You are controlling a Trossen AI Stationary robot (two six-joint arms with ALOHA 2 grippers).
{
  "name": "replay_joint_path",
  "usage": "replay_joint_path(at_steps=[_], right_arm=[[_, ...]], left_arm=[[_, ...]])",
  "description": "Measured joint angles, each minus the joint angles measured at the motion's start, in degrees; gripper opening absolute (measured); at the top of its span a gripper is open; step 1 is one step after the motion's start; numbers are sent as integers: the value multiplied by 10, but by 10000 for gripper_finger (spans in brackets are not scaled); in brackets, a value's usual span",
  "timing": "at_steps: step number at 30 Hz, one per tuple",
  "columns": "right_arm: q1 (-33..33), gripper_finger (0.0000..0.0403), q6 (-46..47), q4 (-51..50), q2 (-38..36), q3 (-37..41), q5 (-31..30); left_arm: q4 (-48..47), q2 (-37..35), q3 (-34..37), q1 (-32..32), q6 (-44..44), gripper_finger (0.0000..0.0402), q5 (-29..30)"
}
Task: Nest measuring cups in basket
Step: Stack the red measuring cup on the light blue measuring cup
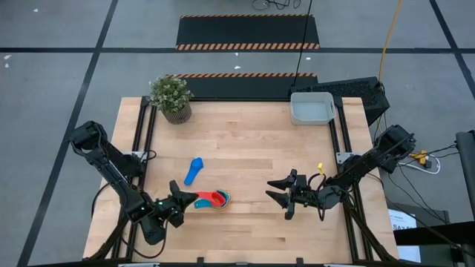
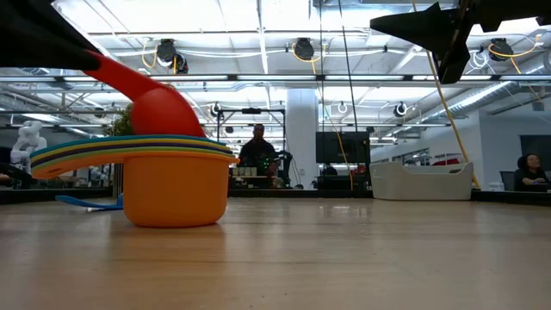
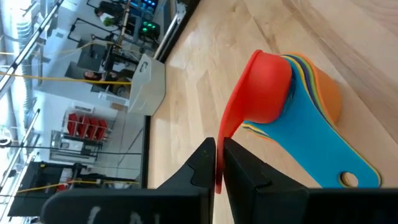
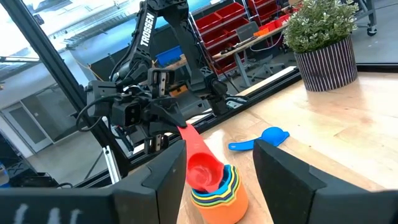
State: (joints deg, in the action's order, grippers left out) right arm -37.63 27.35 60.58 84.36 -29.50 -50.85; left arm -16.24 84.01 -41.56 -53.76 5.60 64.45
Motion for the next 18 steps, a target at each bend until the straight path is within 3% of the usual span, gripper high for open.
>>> replay_joint_path(at_steps=[8,18], right_arm=[[0,180,-1,0,0,0,0],[0,180,-5,0,0,0,0]], left_arm=[[0,0,0,1,1,11,-13],[-3,0,0,1,1,66,-20]])
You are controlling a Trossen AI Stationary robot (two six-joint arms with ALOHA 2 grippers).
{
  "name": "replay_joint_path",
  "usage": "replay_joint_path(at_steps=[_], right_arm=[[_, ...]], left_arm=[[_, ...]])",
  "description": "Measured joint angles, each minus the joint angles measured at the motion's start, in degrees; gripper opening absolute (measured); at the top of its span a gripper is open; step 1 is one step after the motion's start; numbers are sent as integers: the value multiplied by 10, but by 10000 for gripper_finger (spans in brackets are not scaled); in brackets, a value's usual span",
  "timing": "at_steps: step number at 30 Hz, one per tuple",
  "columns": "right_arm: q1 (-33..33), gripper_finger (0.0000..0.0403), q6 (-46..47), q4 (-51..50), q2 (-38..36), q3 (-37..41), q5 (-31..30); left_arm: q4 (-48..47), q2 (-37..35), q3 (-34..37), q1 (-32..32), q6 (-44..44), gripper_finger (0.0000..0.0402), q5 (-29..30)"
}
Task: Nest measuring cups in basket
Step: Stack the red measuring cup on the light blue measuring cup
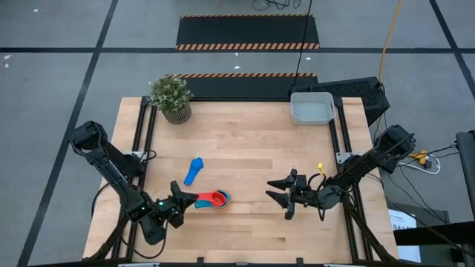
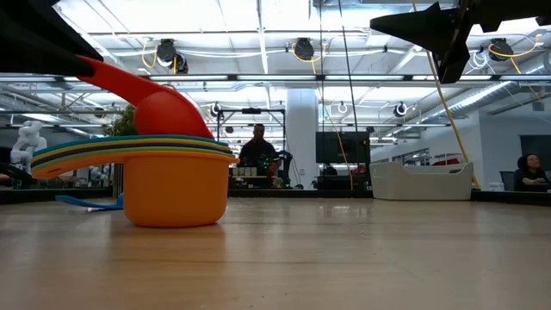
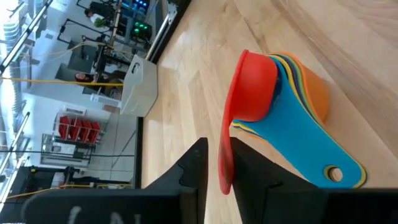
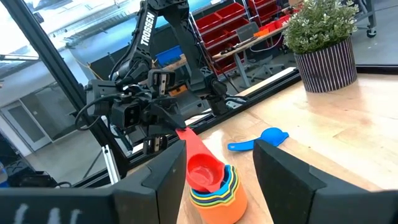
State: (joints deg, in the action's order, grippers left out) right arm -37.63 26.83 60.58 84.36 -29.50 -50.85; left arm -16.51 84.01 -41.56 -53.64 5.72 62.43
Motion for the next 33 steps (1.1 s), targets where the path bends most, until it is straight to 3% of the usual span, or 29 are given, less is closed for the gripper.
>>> replay_joint_path(at_steps=[3,8,14,20,33], right_arm=[[0,180,-1,0,0,0,0],[0,180,-1,0,0,0,0],[0,180,-5,0,0,0,0],[0,180,-6,0,0,0,0],[2,180,-10,0,0,0,0]], left_arm=[[0,0,0,0,0,59,0],[0,0,0,-1,0,10,1],[1,0,0,-1,0,8,11],[4,0,0,-11,6,9,71],[4,0,0,-3,-13,6,61]])
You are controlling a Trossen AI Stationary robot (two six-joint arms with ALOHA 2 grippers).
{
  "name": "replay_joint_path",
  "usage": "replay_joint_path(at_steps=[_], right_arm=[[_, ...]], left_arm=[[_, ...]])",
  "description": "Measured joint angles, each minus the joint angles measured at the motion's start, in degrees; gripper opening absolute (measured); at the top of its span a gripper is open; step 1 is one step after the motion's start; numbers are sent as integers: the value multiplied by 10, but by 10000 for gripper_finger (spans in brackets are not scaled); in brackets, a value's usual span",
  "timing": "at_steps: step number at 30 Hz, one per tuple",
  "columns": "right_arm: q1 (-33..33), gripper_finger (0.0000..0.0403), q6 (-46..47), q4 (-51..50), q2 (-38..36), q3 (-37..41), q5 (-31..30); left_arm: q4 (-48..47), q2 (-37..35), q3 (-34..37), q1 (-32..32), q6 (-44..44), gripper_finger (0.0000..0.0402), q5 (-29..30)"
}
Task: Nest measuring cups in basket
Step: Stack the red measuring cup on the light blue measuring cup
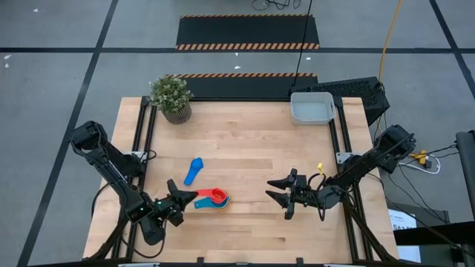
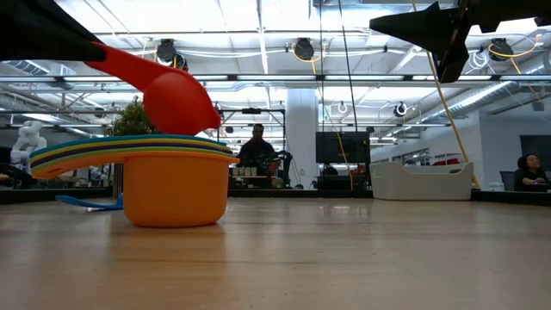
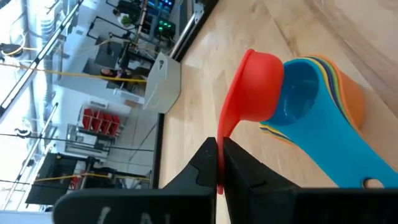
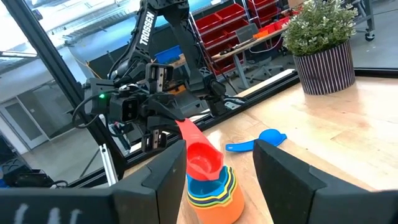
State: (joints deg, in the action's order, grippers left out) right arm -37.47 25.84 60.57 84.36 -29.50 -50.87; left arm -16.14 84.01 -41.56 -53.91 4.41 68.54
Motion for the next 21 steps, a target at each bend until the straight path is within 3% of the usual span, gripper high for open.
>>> replay_joint_path(at_steps=[9,16,21], right_arm=[[0,180,0,1,0,0,0],[0,180,2,5,0,0,0],[0,180,2,5,0,0,0]], left_arm=[[0,0,0,12,-14,25,-18],[3,0,0,18,-4,7,-26],[3,0,0,18,-5,40,-36]])
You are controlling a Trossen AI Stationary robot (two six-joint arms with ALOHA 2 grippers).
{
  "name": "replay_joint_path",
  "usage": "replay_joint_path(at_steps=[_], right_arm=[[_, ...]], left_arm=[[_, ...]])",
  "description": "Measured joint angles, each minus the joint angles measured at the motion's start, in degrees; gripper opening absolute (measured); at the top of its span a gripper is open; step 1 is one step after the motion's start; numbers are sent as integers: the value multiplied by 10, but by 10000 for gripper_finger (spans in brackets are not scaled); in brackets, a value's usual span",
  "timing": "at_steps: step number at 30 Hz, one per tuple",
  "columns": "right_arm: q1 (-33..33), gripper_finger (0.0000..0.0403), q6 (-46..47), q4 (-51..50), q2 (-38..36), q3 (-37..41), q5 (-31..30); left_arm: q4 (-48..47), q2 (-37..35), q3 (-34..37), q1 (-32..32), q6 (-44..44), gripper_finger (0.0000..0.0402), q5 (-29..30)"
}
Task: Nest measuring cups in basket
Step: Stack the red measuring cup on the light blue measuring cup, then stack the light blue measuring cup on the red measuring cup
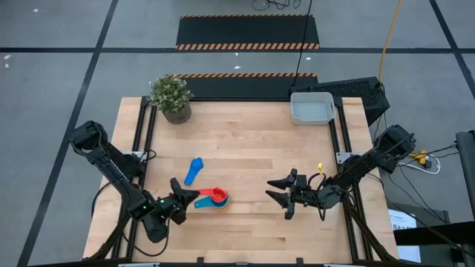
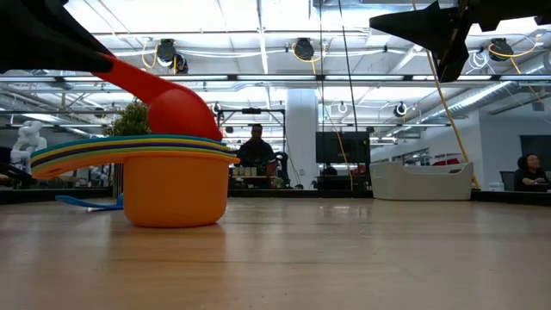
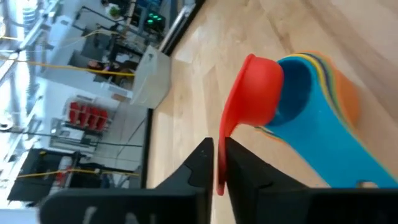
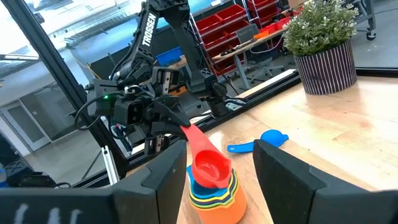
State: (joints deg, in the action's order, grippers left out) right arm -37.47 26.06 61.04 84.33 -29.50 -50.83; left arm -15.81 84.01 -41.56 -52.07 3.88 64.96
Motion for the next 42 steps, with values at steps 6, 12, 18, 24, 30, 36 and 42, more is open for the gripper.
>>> replay_joint_path(at_steps=[6,12,18,24,30,36,42], right_arm=[[0,180,0,0,0,0,0],[0,180,0,0,0,0,1],[0,180,0,0,0,0,1],[0,180,-2,0,0,0,1],[0,180,-2,0,0,0,1],[3,180,-17,0,0,0,1],[9,180,-140,-52,0,0,2]], left_arm=[[0,0,0,12,-11,82,-48],[0,0,0,16,-27,126,-85],[-2,0,0,14,-51,186,-104],[-6,0,0,28,-108,210,-189],[-9,0,0,40,-138,194,-238],[-8,-11,0,42,-208,179,-246],[-12,-79,0,68,-312,176,-246]])
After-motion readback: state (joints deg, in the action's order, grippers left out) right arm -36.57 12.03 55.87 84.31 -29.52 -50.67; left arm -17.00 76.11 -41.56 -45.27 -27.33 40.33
